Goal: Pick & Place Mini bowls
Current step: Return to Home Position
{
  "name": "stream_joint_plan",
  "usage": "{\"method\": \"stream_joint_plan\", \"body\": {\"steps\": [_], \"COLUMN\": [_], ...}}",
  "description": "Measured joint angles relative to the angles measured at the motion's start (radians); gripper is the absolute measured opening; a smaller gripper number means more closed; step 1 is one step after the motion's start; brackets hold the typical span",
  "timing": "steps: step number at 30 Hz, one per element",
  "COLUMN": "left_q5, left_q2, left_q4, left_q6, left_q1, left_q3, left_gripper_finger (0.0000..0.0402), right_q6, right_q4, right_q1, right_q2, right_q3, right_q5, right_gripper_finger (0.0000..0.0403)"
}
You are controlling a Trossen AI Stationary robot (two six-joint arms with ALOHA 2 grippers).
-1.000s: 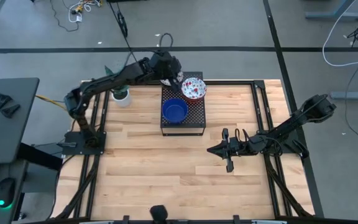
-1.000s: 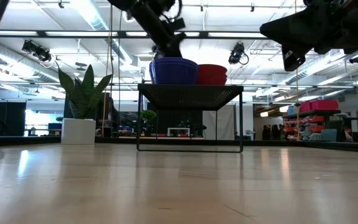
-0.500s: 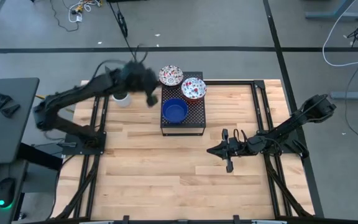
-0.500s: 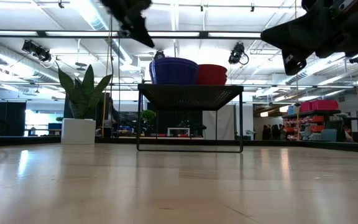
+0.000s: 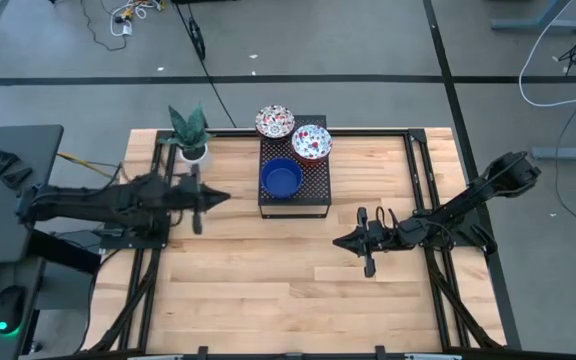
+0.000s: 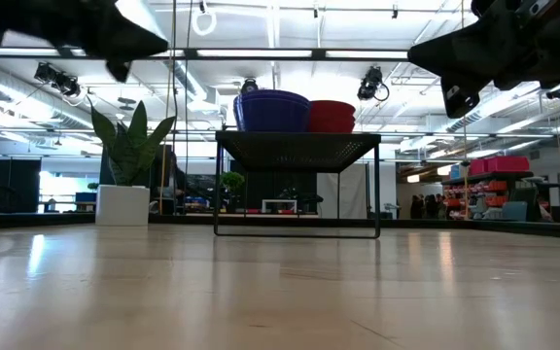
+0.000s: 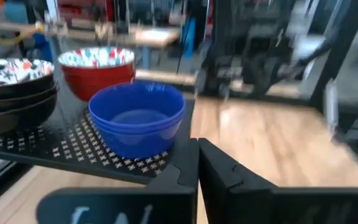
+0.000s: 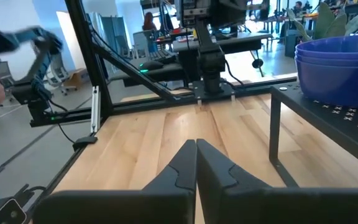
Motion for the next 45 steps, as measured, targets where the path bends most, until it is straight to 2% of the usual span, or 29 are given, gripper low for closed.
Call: {"method": "stream_joint_plan", "body": {"steps": [4, 9, 16, 26, 29, 41, 45], "left_q5": [0.006, 0.041, 0.069, 0.072, 0.074, 0.162, 0.148], "left_q2": [-0.192, -0.394, -0.555, -0.554, -0.553, -0.553, -0.552], "left_q4": [0.096, 0.132, 0.132, 0.119, 0.069, 0.001, -0.005], "left_q6": [-0.03, -0.034, -0.028, -0.014, -0.009, -0.028, -0.04], "left_q1": [-0.01, -0.01, -0.01, -0.01, -0.01, -0.011, -0.011], "left_q3": [-0.152, -0.27, -0.372, -0.404, -0.404, -0.405, -0.405], "left_gripper_finger": [0.0009, 0.0005, 0.0009, 0.0007, 0.001, 0.0013, 0.0018], "right_q6": [0.0, 0.012, 0.011, 0.016, 0.029, 0.018, 0.018], "right_q4": [0.022, 0.025, 0.024, 0.023, 0.022, 0.017, 0.013], "right_q1": [0.0, 0.0, -0.001, -0.001, -0.001, -0.001, -0.001], "right_q2": [0.0, 0.0, 0.0, 0.0, 0.0, 0.0, 0.0], "right_q3": [0.0, 0.0, 0.0, 0.0, 0.0, 0.0, 0.0], "right_q5": [0.003, 0.003, 0.003, 0.003, 0.003, 0.003, 0.003], "right_gripper_finger": [0.0009, 0.0009, 0.0009, 0.0009, 0.0009, 0.0009, 0.0009]}}
